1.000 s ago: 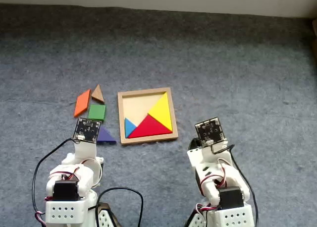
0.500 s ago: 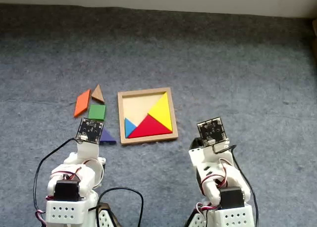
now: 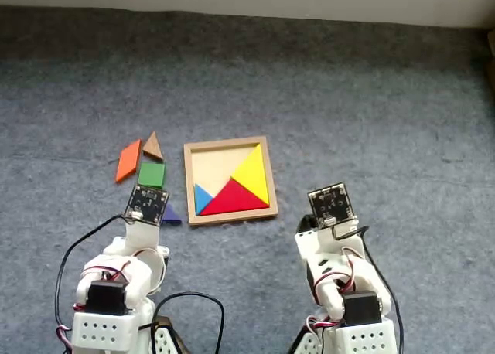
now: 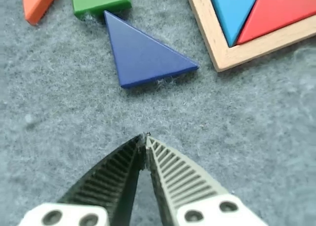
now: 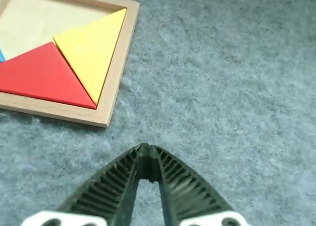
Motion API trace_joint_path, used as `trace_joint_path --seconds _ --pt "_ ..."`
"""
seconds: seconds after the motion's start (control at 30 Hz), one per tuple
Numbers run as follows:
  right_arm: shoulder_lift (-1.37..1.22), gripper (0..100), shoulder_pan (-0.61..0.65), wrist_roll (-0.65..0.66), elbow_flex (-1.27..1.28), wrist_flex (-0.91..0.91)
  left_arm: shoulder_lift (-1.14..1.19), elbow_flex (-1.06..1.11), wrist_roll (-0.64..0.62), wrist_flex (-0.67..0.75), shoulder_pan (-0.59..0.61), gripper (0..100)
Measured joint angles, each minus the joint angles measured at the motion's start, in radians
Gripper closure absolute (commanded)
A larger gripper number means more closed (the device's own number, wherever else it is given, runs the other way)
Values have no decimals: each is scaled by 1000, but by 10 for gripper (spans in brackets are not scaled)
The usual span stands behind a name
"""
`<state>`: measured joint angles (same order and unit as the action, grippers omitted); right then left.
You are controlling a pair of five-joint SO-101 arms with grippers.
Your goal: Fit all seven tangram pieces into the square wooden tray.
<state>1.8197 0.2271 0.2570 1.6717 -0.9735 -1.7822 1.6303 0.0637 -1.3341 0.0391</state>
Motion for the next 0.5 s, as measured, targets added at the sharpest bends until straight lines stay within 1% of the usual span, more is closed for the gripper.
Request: trace_joint_path --seconds 0.03,0.1,0.2,0.3,0.33,0.4,0.5 --pt "0 994 0 0 0 0 0 -25 6 0 5 992" --pt "0 994 0 0 0 0 0 -80 68 0 8 992" --pt "0 994 0 0 0 0 0 -155 221 0 6 992" --pt "0 994 0 0 0 0 0 -221 402 17 41 992" --pt "0 994 0 0 0 0 0 -241 445 34 54 990" --pt "0 994 0 0 0 0 0 -279 482 57 78 960" --pt "0 994 0 0 0 0 0 -334 494 60 104 910"
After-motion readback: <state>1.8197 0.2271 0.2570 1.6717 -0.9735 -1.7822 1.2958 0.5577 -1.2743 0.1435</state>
